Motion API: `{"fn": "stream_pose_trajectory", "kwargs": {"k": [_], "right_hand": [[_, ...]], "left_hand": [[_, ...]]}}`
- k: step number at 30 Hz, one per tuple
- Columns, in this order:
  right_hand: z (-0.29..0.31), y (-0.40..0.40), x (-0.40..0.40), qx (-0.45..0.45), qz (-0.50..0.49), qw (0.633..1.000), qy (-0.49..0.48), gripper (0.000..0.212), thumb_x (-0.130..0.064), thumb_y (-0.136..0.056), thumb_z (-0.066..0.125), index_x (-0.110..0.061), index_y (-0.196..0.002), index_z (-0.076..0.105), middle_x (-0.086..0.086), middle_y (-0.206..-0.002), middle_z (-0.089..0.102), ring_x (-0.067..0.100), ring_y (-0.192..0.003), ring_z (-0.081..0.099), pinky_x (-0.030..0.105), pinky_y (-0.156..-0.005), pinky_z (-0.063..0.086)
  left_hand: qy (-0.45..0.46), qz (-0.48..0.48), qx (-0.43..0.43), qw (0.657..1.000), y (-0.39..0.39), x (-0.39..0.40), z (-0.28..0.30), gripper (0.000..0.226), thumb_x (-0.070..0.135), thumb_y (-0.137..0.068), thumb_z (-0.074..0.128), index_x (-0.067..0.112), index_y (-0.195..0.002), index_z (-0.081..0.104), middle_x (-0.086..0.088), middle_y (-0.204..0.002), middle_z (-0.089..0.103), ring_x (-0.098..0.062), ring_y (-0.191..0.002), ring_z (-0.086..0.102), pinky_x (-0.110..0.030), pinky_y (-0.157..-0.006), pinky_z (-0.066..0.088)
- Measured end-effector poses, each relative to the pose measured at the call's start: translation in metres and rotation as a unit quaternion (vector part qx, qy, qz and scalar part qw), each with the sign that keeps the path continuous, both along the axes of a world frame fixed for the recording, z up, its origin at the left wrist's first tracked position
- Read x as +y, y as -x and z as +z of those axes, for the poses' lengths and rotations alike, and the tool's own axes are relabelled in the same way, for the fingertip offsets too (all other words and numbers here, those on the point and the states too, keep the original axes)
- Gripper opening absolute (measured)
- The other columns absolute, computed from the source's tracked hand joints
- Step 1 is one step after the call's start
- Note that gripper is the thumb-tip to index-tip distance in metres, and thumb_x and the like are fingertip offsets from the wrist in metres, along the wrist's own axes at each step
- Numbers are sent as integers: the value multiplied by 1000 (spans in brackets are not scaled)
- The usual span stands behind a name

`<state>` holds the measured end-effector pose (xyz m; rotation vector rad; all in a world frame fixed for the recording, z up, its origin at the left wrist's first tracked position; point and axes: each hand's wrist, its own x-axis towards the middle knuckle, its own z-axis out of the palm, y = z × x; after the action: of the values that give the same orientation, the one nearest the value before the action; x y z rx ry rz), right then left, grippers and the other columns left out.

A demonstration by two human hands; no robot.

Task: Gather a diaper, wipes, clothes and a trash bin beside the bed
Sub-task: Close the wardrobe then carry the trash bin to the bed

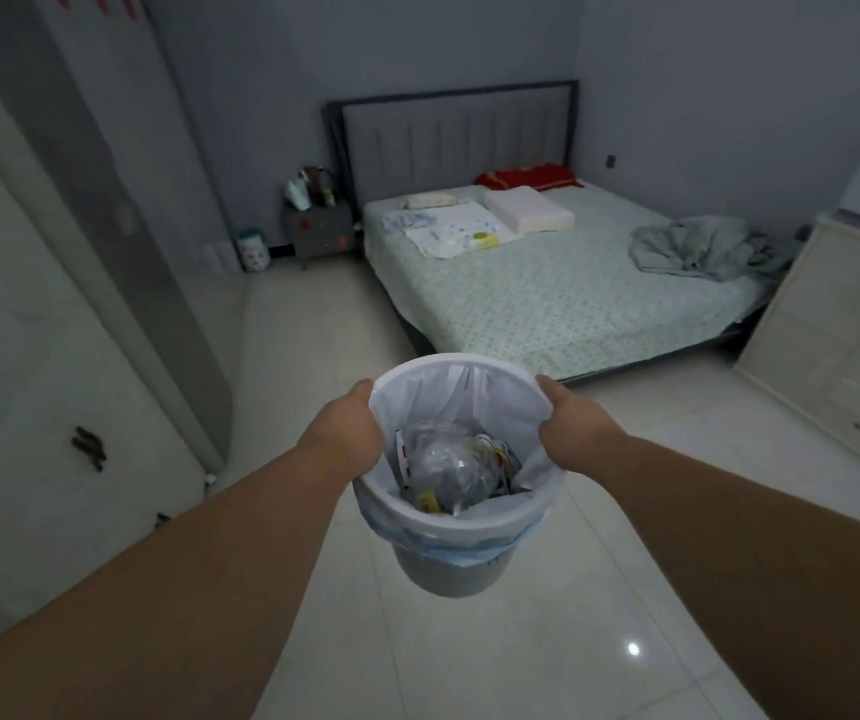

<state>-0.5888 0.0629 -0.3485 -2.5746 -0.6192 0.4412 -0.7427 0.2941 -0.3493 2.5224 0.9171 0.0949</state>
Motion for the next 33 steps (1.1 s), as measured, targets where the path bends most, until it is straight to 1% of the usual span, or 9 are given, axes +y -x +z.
{"fn": "stream_pose_trajectory", "kwargs": {"k": [2,9,12,15,18,21,22,26,33], "right_hand": [[1,1,30,-1,21,1000,3,71,-13,-95,48,-29,-159,20,14,-146,51,34,-128,53,37,-103,46],[-8,-7,114,-3,88,996,-9,68,-10,-96,48,-26,-157,25,18,-143,52,36,-124,55,37,-101,46],[-11,-21,143,6,110,994,-13,69,-9,-97,49,-24,-158,23,18,-147,48,36,-128,52,37,-106,43],[-13,-44,172,-2,130,992,-10,69,-6,-97,48,-22,-159,22,17,-146,50,35,-126,53,36,-104,43],[-14,-78,197,0,135,991,-10,70,-7,-97,47,-23,-160,20,18,-145,51,36,-126,54,38,-104,44],[-15,-128,222,2,142,990,-1,71,-8,-92,45,-26,-157,24,21,-129,60,40,-111,62,42,-90,51],[-15,-144,229,2,145,989,4,71,-8,-92,45,-26,-157,24,20,-128,61,39,-109,62,42,-90,52],[-16,-213,265,4,149,989,10,69,-6,-98,47,-24,-159,20,18,-142,53,34,-121,57,39,-103,46],[-7,-310,341,7,161,986,30,70,-7,-98,46,-27,-159,20,19,-138,55,35,-120,58,42,-103,47]], "left_hand": [[0,25,0,1000,10,24,-1,52,13,-90,49,29,-139,42,-14,-119,61,-34,-103,61,-47,-93,52],[21,95,4,995,30,87,-7,56,15,-90,48,30,-143,39,-14,-125,60,-34,-108,61,-47,-96,50],[14,107,7,994,23,111,-9,54,13,-91,49,28,-142,40,-15,-123,60,-34,-107,61,-44,-93,51],[15,126,13,992,4,135,-13,55,13,-92,47,28,-144,37,-16,-124,59,-35,-108,60,-44,-92,51],[16,141,18,990,-29,157,-18,59,14,-92,45,30,-147,34,-16,-131,57,-36,-115,58,-46,-96,49],[30,149,19,988,-79,182,-22,60,14,-92,44,30,-149,33,-16,-135,55,-36,-117,57,-45,-100,47],[39,152,17,987,-95,189,-24,59,15,-93,43,31,-149,34,-15,-137,55,-36,-118,57,-46,-102,47],[77,165,-4,983,-161,219,-32,50,24,-97,42,32,-146,38,-11,-139,52,-32,-119,56,-47,-105,44],[83,174,-12,981,-250,284,-41,53,26,-97,48,31,-148,36,-11,-141,51,-32,-122,54,-47,-107,42]]}}
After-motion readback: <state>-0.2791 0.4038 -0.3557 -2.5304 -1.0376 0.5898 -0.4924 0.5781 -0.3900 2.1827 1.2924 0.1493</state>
